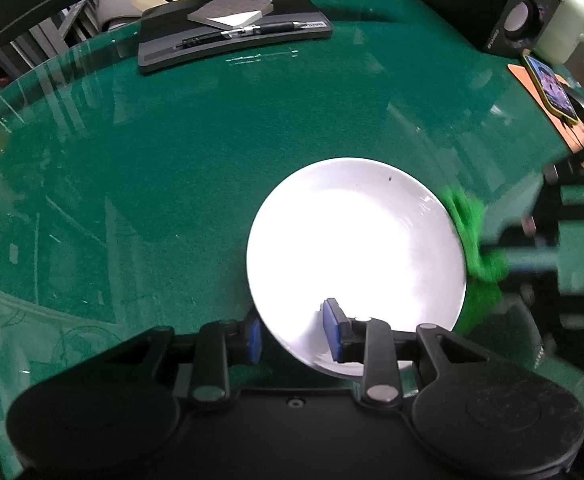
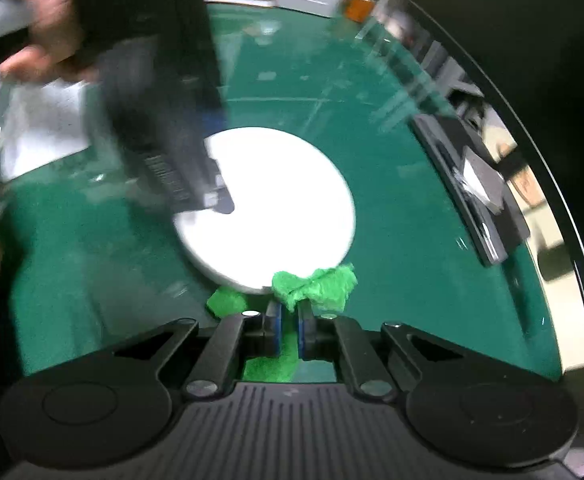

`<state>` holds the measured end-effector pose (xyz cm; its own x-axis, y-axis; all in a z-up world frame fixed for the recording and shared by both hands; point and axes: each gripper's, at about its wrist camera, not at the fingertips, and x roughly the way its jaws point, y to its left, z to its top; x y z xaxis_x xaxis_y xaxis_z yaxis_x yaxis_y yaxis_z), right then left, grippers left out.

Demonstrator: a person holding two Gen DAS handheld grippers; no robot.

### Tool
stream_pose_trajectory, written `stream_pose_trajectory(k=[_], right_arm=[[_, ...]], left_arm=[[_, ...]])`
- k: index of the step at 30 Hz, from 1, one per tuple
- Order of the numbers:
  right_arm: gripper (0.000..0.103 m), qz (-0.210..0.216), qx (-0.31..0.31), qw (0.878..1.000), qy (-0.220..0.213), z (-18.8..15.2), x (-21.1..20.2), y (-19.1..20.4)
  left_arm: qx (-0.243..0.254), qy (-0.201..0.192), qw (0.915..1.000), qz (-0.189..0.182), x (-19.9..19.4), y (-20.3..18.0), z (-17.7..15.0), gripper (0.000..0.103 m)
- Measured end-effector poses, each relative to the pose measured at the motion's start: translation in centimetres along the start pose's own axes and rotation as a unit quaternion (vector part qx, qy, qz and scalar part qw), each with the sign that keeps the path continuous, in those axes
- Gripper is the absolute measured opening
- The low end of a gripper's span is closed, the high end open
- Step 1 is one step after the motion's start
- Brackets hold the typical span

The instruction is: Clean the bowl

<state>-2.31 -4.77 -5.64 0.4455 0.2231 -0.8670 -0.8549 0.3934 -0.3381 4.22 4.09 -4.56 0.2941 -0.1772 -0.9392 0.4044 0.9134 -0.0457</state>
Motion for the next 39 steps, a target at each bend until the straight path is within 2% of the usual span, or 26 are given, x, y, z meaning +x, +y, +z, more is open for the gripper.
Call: stream_pose_trajectory(k=[1,3,7,8,10,13,15,18,20,21,22,23,24,25,26,27,29,31,33,34,35,37,39], right_arm=[[0.007,0.014,-0.008,1.000,-0.003,-0.1,-0.2,0.4],[0.006,0.004,-0.014,1.000,-0.002,-0.1,-0.1,0.4],[0.007,-0.052,0.024,0.998,-0.017,0.7,0.8,-1.9],[0.007,-0.055,0.031,0.998,-0.021,0.8,0.8,-2.1],[0.007,-0.053,0.018,0.998,-0.017,0.8,0.6,-1.6],[0.007,-0.004,-0.014,1.000,-0.011,-0.1,0.1,0.1],[0.007,0.000,-0.011,1.000,-0.014,-0.4,-0.3,0.4],[0.007,-0.007,0.097,0.995,-0.025,-0.2,-0.2,-2.0],[0.007,0.005,0.233,0.972,-0.038,-0.7,0.3,-5.5],[0.007,0.018,0.294,0.955,-0.042,-1.0,0.7,-7.0],[0.007,0.060,0.406,0.910,-0.047,-2.3,1.6,-9.5],[0.007,0.085,0.469,0.878,-0.051,-3.3,2.0,-10.4],[0.007,0.111,0.531,0.838,-0.054,-4.4,2.4,-11.3],[0.007,0.161,0.635,0.753,-0.063,-6.8,3.1,-12.0],[0.007,0.185,0.687,0.699,-0.066,-8.5,3.5,-12.0],[0.007,0.199,0.709,0.673,-0.067,-9.3,3.7,-11.8],[0.007,0.240,0.771,0.586,-0.074,-11.8,4.5,-10.6],[0.007,0.278,0.821,0.492,-0.081,-14.3,5.2,-9.5],[0.007,0.275,0.836,0.466,-0.088,-14.4,5.6,-9.2],[0.007,0.271,0.847,0.447,-0.098,-14.2,6.0,-9.2],[0.007,0.270,0.850,0.441,-0.101,-14.1,5.9,-9.0],[0.007,0.270,0.866,0.403,-0.123,-13.5,6.4,-9.2],[0.007,0.269,0.870,0.394,-0.129,-13.3,6.6,-8.9]], left_arm=[[0.001,0.001,1.0000,-0.001,0.0,0.0,0.0,0.031],[0.003,0.003,1.0000,-0.002,0.0,0.0,0.0,0.031],[0.005,0.005,1.0000,-0.001,0.0,-0.1,0.0,0.031],[0.005,0.005,1.0000,-0.002,0.0,0.0,0.0,0.031],[0.006,0.005,1.0000,-0.004,0.0,0.0,0.0,0.031],[0.009,0.005,0.9999,-0.004,0.0,0.0,0.0,0.031],[0.010,0.005,0.9999,-0.005,0.0,0.1,-0.1,0.031],[0.011,0.006,0.9999,-0.005,0.0,0.1,-0.1,0.031],[0.011,0.006,0.9999,-0.005,-0.1,0.1,-0.1,0.031],[0.011,0.006,0.9999,-0.005,-0.1,0.2,-0.1,0.031],[0.010,0.006,0.9999,-0.005,-0.1,0.2,-0.1,0.031],[0.009,0.005,0.9999,-0.005,-0.1,0.2,-0.1,0.031],[0.009,0.005,0.9999,-0.005,-0.1,0.2,-0.2,0.031],[0.009,0.004,0.9999,-0.005,-0.1,0.2,-0.2,0.031],[0.009,0.004,0.9999,-0.006,-0.1,0.3,-0.2,0.031],[0.009,0.004,0.9999,-0.006,-0.1,0.3,-0.2,0.031],[0.011,0.003,0.9999,-0.006,-0.1,0.2,-0.2,0.031],[0.011,0.004,0.9999,-0.005,-0.1,0.2,-0.2,0.031],[0.011,0.005,0.9999,-0.004,-0.1,0.2,-0.2,0.031],[0.011,0.005,0.9999,-0.004,-0.1,0.2,-0.2,0.031],[0.011,0.005,0.9999,-0.003,-0.1,0.2,-0.2,0.031],[0.009,0.006,0.9999,-0.003,-0.1,0.2,-0.2,0.031],[0.008,0.005,1.0000,-0.003,-0.1,0.2,-0.2,0.031]])
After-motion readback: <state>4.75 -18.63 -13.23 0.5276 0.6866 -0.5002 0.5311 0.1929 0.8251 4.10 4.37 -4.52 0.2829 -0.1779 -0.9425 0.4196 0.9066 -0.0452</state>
